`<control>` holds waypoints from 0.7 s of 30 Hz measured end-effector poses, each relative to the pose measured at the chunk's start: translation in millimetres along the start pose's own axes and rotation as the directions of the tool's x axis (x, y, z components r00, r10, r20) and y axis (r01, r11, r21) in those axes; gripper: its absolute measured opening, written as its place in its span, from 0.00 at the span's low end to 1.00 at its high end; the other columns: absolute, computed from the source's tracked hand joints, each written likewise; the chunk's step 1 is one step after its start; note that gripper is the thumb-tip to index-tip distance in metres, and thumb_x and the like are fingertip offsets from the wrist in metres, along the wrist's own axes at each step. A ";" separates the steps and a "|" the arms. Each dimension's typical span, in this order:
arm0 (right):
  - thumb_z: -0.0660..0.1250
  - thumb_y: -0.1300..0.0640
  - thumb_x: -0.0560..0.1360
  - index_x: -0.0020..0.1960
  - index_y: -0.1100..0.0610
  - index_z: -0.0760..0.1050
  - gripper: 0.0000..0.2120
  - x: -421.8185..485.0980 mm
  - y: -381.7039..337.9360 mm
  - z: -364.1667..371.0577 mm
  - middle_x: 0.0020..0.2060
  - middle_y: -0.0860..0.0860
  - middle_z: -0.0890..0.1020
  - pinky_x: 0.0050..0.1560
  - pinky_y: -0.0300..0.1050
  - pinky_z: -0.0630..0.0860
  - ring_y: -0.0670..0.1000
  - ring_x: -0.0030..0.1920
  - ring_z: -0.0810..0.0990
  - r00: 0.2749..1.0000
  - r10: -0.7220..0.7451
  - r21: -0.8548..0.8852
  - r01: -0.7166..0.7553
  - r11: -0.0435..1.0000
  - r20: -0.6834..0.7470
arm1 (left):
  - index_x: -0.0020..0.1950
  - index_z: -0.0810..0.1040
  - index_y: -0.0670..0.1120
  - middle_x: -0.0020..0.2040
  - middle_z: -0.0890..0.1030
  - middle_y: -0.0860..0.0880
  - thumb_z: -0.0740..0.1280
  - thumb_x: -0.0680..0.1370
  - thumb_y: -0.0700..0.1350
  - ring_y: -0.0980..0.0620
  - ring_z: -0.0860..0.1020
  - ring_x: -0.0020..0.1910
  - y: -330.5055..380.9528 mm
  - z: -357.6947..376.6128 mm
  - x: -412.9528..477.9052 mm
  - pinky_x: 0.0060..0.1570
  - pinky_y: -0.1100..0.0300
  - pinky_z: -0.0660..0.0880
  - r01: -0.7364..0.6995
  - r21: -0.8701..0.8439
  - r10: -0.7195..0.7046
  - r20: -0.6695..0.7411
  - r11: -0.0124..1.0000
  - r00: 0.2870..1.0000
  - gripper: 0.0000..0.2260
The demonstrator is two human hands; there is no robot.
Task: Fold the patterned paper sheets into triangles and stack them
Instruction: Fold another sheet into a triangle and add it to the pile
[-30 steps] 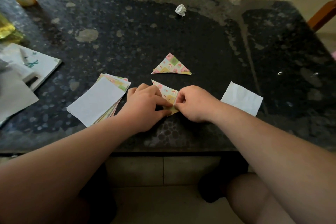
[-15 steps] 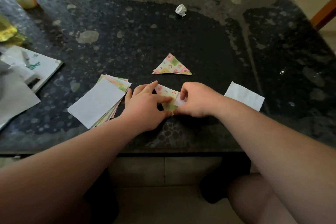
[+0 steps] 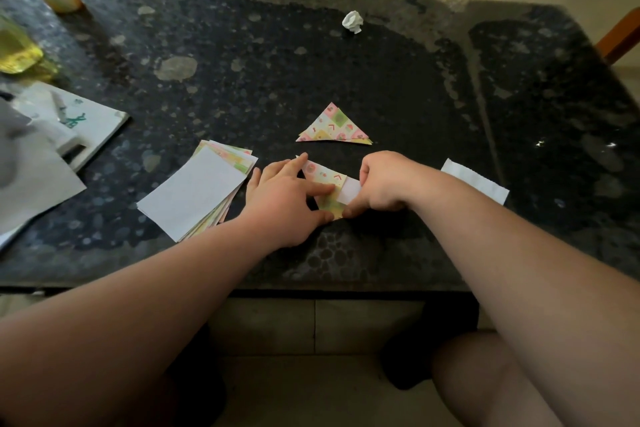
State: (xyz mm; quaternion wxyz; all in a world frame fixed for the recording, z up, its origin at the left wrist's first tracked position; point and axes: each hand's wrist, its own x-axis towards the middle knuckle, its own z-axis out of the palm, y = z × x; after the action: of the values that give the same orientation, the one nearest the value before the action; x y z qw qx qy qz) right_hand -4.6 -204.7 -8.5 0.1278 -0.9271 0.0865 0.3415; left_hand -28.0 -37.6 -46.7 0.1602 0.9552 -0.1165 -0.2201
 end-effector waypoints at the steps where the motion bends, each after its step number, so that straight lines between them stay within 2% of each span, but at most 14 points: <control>1: 0.82 0.43 0.67 0.63 0.55 0.76 0.31 0.5 2.1 -1.6 0.53 0.53 0.81 0.58 0.53 0.80 0.55 0.54 0.81 1.000 -0.003 -0.004 0.003 1.000 -0.002 | 0.71 0.71 0.70 0.83 0.50 0.57 0.68 0.77 0.64 0.50 0.46 0.82 0.2 -0.2 0.2 0.80 0.42 0.42 0.000 0.000 0.000 0.002 1.000 1.000 0.22; 4: 0.82 0.44 0.67 0.54 0.53 0.79 0.22 2.1 10.7 -4.7 0.49 0.52 0.82 0.49 0.49 0.80 0.52 0.49 0.81 0.999 -0.037 0.017 0.038 0.999 -0.023 | 0.71 0.70 0.70 0.83 0.50 0.57 0.68 0.77 0.64 0.50 0.46 0.82 1.0 -0.2 1.3 0.80 0.42 0.42 0.001 0.003 -0.001 0.003 1.000 1.000 0.23; 7: 0.83 0.45 0.67 0.47 0.51 0.77 0.19 4.4 21.8 -5.0 0.45 0.49 0.81 0.39 0.46 0.75 0.50 0.45 0.79 0.994 -0.096 0.040 0.099 0.994 -0.056 | 0.71 0.70 0.71 0.83 0.51 0.57 0.68 0.77 0.65 0.50 0.46 0.82 0.5 0.9 1.9 0.80 0.42 0.42 -0.001 -0.003 0.001 0.002 1.000 1.000 0.22; 12: 0.82 0.47 0.69 0.48 0.48 0.80 0.14 2.1 31.9 -6.0 0.46 0.45 0.81 0.41 0.42 0.73 0.45 0.47 0.79 0.983 -0.178 0.085 0.180 0.980 -0.036 | 0.71 0.69 0.71 0.83 0.50 0.57 0.67 0.77 0.65 0.50 0.46 0.82 -2.3 0.7 0.4 0.79 0.42 0.42 -0.006 0.003 0.006 0.004 1.000 1.000 0.22; 16: 0.82 0.47 0.69 0.48 0.48 0.81 0.14 0.4 29.5 -4.9 0.47 0.46 0.82 0.43 0.43 0.75 0.46 0.48 0.80 0.983 -0.185 0.076 0.185 0.980 0.000 | 0.71 0.70 0.71 0.83 0.50 0.57 0.67 0.77 0.65 0.50 0.46 0.82 -3.4 1.8 1.0 0.79 0.42 0.42 -0.017 0.000 0.017 -0.005 1.000 1.000 0.22; 21: 0.80 0.49 0.72 0.46 0.49 0.83 0.08 -2.0 21.5 -0.3 0.45 0.47 0.84 0.45 0.43 0.77 0.47 0.47 0.81 0.980 -0.194 0.025 0.193 0.981 0.049 | 0.71 0.71 0.71 0.83 0.50 0.57 0.67 0.76 0.67 0.51 0.46 0.81 -6.3 5.8 0.7 0.79 0.42 0.41 -0.037 -0.014 0.037 -0.024 0.999 0.999 0.23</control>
State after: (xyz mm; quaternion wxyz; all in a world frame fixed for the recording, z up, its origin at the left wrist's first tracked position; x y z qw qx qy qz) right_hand -11.3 -225.1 -10.9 0.1720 -0.9207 -0.0037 0.3504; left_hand -29.1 -33.5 -54.1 0.1723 0.9543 -0.1305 -0.2065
